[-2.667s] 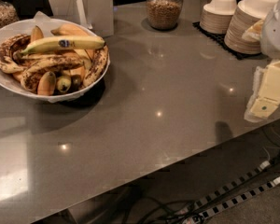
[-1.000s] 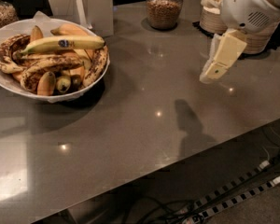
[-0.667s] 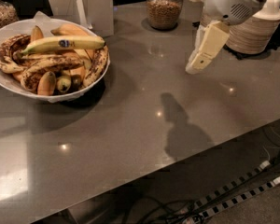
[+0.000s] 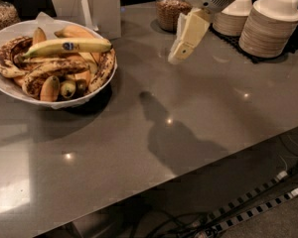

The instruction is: Pick banana from white bowl

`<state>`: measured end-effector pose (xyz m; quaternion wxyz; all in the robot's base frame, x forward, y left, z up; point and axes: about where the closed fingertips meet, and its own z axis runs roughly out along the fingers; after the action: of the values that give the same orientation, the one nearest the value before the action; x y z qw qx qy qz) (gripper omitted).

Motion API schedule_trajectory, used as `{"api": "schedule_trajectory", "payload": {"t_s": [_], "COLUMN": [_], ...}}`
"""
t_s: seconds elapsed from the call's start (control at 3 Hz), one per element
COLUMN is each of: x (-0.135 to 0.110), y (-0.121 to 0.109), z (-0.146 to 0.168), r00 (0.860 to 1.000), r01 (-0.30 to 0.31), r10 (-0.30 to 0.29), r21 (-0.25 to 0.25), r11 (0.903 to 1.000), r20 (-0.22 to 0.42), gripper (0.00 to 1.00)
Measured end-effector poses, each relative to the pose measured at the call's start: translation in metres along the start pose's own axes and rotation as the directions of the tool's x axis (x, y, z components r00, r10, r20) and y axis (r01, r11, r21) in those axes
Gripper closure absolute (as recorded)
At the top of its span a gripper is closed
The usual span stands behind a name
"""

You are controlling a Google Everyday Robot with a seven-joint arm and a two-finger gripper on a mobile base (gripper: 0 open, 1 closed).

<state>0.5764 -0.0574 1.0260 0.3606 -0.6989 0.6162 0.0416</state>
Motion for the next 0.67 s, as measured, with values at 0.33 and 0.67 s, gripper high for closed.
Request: {"api": "schedule_trajectory", "payload": {"t_s": [0.33, 0.67], "x": [-0.0296, -0.0297], "y": [-0.0145, -0.0146], "z": [0.0216, 0.0218], "r00": [0.998, 0.998], "r01": [0.033, 0.033], "r10": [-0.033, -0.033], "r21": [-0.008, -0.008], "r11": [0.9994, 0.9994], "r20": [0.058, 0.058], "gripper": [0.00, 0.00]}}
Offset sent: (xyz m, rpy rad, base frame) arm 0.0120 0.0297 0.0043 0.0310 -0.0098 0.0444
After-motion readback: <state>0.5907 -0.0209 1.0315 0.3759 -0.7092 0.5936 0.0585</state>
